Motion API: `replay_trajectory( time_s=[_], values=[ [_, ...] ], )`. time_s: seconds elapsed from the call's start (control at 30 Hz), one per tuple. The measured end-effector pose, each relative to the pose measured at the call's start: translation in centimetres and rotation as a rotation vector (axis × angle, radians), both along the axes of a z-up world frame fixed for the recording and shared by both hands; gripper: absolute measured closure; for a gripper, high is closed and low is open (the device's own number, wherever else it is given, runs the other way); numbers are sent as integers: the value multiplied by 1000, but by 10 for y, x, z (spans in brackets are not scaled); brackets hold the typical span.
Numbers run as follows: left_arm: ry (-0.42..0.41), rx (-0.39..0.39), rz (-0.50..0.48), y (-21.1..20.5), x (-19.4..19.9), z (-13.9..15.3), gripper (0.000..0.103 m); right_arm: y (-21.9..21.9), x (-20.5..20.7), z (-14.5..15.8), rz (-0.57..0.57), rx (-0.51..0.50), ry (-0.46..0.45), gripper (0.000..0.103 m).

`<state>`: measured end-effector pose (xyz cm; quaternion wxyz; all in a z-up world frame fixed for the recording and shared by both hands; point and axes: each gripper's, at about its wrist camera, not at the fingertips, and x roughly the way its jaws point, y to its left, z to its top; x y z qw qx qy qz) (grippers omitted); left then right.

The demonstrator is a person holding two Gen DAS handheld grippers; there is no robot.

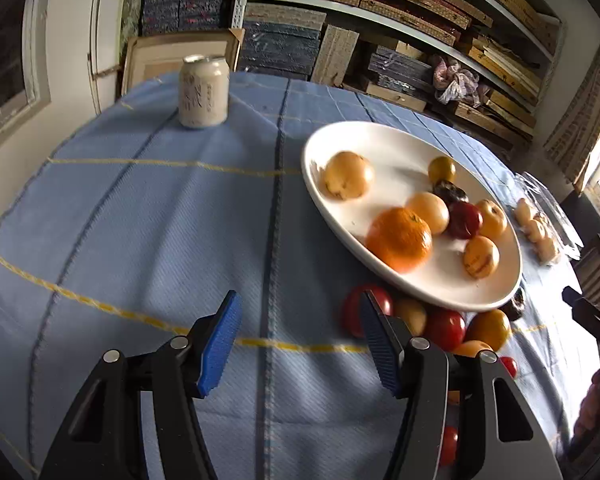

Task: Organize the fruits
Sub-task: 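Move the right tool toward the dark purple fruit while the left tool nears a red tomato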

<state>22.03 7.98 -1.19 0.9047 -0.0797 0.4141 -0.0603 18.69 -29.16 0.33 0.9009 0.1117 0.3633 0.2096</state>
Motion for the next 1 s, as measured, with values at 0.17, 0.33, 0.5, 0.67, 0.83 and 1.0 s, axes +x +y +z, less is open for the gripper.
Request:
replay_trajectory(
  time_s=[0.17,0.33,0.5,0.67,0.83,1.0],
  values=[
    [5,-41,7,3,4,-5,37,-11,9,-7,-12,44,45,20],
    [6,-81,-6,2,7,-2,36,-17,12,-9,-26,55,59,20],
    [4,-56,-33,-13,7,0,35,-15,12,-9,-23,50,63,19],
    [20,-11,-30,-24,11,-6,35,-15,13,-8,-29,56,65,17],
    [22,-3,-10,-22,14,-8,34,-17,13,-9,-42,61,74,15],
    [7,-7,3,-13,12,-6,33,-18,15,-11,-47,56,80,15]
  ],
)
